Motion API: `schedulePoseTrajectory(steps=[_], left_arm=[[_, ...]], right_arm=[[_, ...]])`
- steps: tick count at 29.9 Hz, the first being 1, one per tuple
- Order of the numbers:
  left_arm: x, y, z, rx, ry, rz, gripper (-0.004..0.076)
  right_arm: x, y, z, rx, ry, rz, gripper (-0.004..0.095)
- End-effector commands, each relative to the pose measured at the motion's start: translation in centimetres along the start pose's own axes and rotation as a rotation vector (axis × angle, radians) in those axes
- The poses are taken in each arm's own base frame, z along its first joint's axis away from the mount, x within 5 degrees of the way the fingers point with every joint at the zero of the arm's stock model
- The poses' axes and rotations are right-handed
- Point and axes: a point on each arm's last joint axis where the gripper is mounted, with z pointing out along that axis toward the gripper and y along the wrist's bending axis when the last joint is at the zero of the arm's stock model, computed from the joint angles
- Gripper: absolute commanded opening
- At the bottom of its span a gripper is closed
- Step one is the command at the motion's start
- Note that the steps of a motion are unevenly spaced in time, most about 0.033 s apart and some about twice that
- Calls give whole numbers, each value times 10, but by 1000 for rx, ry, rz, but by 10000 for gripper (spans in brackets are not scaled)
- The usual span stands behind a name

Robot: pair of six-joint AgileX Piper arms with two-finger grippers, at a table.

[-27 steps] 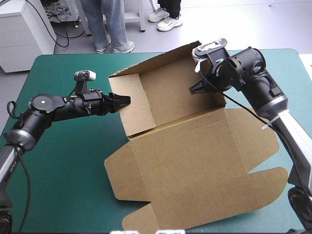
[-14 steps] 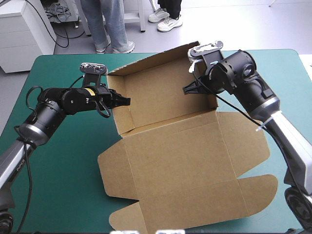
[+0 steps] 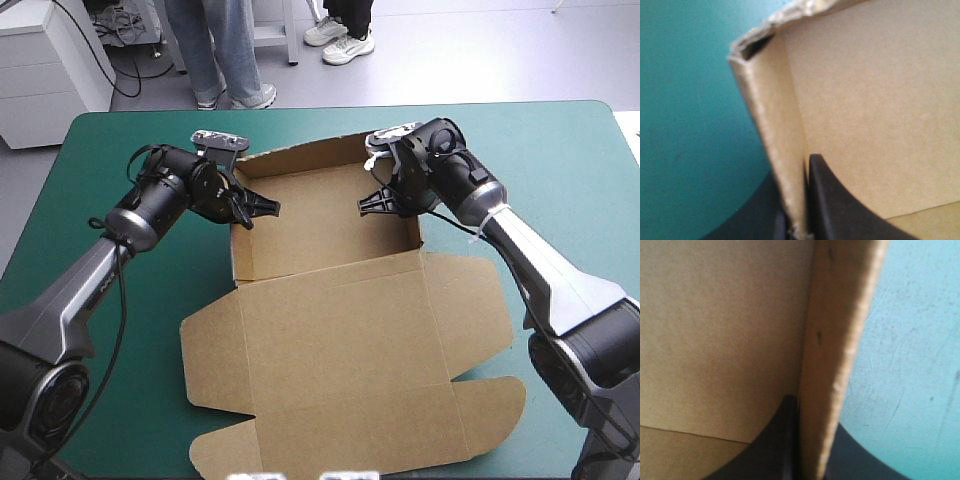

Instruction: Fold the box

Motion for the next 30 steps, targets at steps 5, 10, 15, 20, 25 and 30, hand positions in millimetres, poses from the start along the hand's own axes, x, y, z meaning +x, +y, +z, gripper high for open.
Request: schedulePoseTrajectory(steps=[5, 10, 15, 20, 25, 30], left_arm=[[-17, -18, 16, 52, -34, 39, -8], [-13, -15, 48, 42, 47, 21, -8], [-10, -1, 73, 64, 136, -64, -8], [-10, 9, 79, 47, 156, -76, -8], [-10, 8, 80, 62, 148, -22, 32], [-10, 5, 78, 92, 156, -10, 240]], right_arm=[[-12, -14, 11, -96, -17, 52, -12], [-16, -25, 37, -78, 12, 55, -12], [-18, -28, 55, -68, 19, 58, -12], [-22, -28, 59, -67, -15, 45, -12], [-22, -27, 58, -70, -13, 34, -1], [-25, -27, 51, -75, -14, 27, 148]])
